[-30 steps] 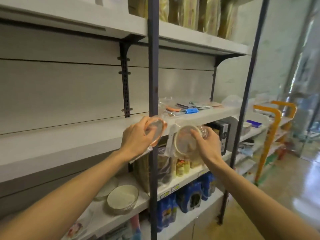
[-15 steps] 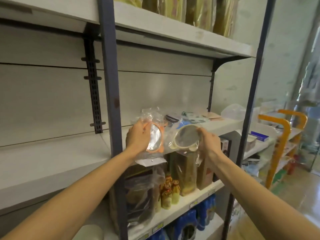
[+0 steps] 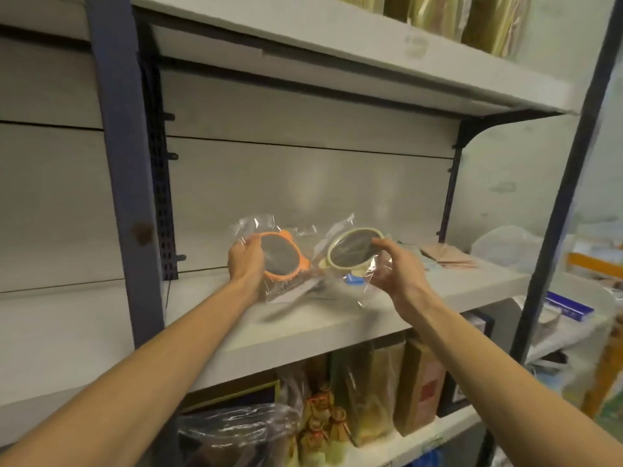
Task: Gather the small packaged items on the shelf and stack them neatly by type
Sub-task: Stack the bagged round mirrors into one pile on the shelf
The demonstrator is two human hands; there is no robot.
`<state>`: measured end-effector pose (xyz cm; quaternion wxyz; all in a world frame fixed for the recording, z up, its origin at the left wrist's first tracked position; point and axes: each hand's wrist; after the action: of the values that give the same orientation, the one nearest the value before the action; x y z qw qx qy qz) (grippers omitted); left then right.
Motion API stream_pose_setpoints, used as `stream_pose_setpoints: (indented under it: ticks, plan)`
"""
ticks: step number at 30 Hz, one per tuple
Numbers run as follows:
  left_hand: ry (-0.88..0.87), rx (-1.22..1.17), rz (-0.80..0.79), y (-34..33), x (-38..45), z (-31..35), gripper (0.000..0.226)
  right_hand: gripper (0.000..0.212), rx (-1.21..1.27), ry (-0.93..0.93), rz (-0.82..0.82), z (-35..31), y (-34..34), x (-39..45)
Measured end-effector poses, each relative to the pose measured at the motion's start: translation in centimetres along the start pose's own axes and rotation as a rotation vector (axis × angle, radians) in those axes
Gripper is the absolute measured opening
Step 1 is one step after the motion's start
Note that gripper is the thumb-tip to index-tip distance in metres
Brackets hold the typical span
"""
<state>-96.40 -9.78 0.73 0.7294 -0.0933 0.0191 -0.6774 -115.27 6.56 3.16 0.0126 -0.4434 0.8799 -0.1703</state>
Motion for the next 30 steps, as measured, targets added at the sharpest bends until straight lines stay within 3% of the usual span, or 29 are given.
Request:
stream_pose_setpoints:
  ticks: [5,10,13,17,21,23,26,29,30]
  plan:
    - [0.007,-0.066,0.039,-3.6,2.7,-1.4,0.037,0.018,-0.072,-0.027,-0.108,0.5,-0.7,6.7]
    - [-0.085,0.13,0.016,-6.1,5.3,-2.4,0.061,0.046,-0.115,-0.128,-0.266,1.0,-1.6,12.2]
    - [-0.237,0.313,0.09,-6.9,6.4,-3.0,0.067,0.023,-0.116,-0.22,-0.395,1.4,-2.0,15.5]
    - [-0.372,0.437,0.218,-6.8,6.4,-4.8,0.099,0.015,-0.059,-0.251,-0.5,2.3,-2.9,19.0]
    - [-0.487,0.441,0.474,-5.5,6.7,-4.8,0.09,0.03,0.002,-0.199,-0.557,3.1,-4.6,21.4]
    - [-0.509,0.454,0.527,-4.5,6.9,-4.3,0.075,0.024,0.007,-0.155,-0.582,3.9,-5.4,21.9]
    - [-0.4,0.426,0.429,-3.4,6.7,-4.0,0.05,0.026,0.005,-0.203,-0.683,5.6,-5.8,21.6]
    - [-0.345,0.443,0.314,-3.5,6.1,-3.6,0.056,0.007,0.063,-0.195,-0.817,5.8,-5.6,21.0]
    - [-0.335,0.439,0.288,-3.8,6.1,-3.4,0.056,0.017,0.12,-0.201,-0.852,5.6,-5.6,21.0]
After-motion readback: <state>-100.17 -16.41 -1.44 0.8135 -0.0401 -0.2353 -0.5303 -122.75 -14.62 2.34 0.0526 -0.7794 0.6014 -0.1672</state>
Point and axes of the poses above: each hand's wrist, its own x-axis towards the middle knuckle, its own y-axis out of the back of the hand, z = x × y
